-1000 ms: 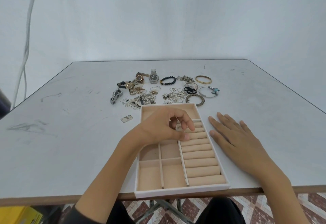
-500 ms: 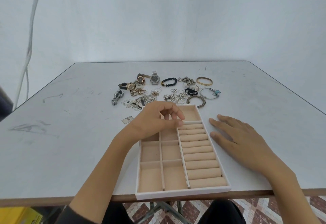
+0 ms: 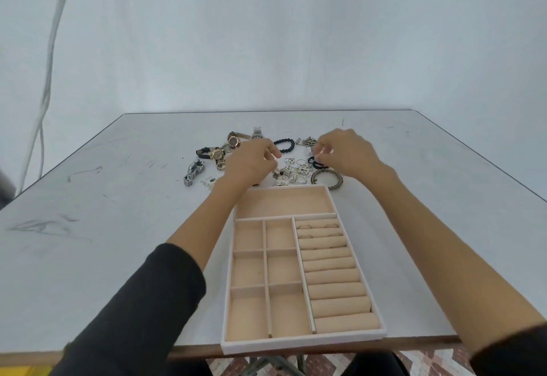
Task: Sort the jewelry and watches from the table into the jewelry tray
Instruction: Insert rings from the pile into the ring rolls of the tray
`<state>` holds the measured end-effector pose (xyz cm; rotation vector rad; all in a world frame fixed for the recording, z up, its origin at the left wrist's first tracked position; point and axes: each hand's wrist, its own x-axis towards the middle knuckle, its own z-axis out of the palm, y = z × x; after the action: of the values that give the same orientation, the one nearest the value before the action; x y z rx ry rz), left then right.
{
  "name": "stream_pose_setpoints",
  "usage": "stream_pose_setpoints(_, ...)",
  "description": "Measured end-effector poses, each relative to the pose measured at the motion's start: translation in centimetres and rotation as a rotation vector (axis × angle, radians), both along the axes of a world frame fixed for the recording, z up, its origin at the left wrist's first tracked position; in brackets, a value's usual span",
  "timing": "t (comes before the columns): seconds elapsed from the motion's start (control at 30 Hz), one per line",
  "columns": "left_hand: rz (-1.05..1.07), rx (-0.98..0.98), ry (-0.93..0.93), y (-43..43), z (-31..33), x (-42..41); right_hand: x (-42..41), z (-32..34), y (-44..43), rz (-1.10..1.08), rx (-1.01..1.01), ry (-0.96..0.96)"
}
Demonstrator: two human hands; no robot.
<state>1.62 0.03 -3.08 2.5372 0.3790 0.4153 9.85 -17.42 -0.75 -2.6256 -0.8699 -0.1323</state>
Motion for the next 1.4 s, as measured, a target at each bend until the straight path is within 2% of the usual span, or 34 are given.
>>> stream_pose_setpoints(0.2,-0.007,0.376,0.072,-0.4,-1.1,3.6,2.6,-2.1,3.5,0.044,-0.213,-0.175)
stream_pose_setpoints(0.3,-0.043,0.509,0.136,-0.4,-1.2,4.6,3.2,-2.4,3.8,0.052,-0.220,-0.201)
stream_pose_setpoints(0.47,-0.084,0.476,0.137,0.2,-1.3,5.3,3.9,-2.3,4.0,0.099,-0.229,-0.227)
stream_pose_setpoints(0.63,-0.117,0.435,0.135,0.6,-1.1,5.5,4.2,-2.1,4.0,0.157,-0.192,-0.171)
stream_pose_setpoints(0.83,-0.139,0.370,0.179,0.8,-0.9,5.8,4.6,-1.7,4.1,0.175,-0.224,-0.115)
stream_pose_setpoints(0.93,-0.085,0.350,0.234,0.6,-0.8,6.2,4.7,-1.3,4.5,0.174,-0.307,-0.050)
stream_pose_setpoints(1.13,-0.055,0.066,0.348,0.5,-0.6,6.4,5.3,-0.4,5.3,0.147,-0.389,0.182)
stream_pose_setpoints(1.27,-0.069,0.006,0.357,0.4,-0.5,6.3,5.8,-0.3,5.6,0.132,-0.424,0.236)
stream_pose_setpoints(1.4,-0.077,0.001,0.290,0.0,-0.8,6.2,5.6,-0.3,5.8,0.139,-0.424,0.241)
